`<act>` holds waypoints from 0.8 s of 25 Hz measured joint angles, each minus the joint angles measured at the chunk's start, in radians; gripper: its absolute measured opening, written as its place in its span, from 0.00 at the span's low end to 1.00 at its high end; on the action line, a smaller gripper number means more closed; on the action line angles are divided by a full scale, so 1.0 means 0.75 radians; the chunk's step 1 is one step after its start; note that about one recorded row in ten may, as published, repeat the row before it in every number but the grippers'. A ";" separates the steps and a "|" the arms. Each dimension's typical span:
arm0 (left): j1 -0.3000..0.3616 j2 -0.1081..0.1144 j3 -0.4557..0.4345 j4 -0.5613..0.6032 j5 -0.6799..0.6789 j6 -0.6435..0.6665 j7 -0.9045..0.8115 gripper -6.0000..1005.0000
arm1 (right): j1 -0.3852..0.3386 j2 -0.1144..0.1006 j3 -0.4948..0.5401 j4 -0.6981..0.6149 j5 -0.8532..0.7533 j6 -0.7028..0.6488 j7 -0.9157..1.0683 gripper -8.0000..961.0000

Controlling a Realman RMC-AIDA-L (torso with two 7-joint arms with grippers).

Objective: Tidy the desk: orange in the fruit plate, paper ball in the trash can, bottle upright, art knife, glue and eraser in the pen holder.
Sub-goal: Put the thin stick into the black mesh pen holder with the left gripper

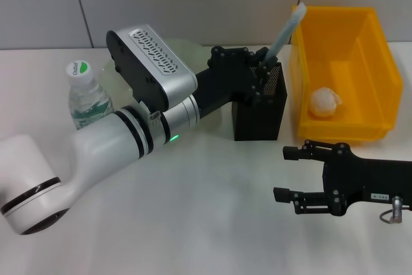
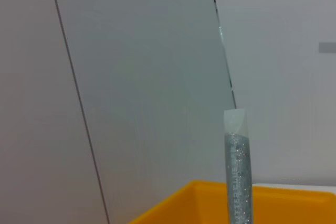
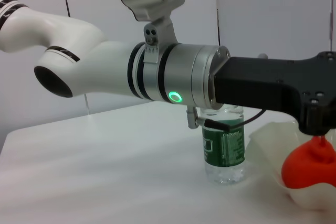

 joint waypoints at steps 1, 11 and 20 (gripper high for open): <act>0.000 0.000 -0.002 0.000 -0.004 -0.005 0.000 0.15 | 0.004 0.000 0.000 0.000 0.004 0.000 0.002 0.85; -0.013 0.000 0.002 -0.023 -0.080 -0.034 -0.002 0.16 | 0.044 0.003 -0.002 0.027 -0.001 0.009 0.017 0.85; -0.007 0.000 0.034 -0.006 -0.082 0.003 -0.003 0.16 | 0.050 0.002 -0.002 0.033 -0.001 0.005 0.017 0.85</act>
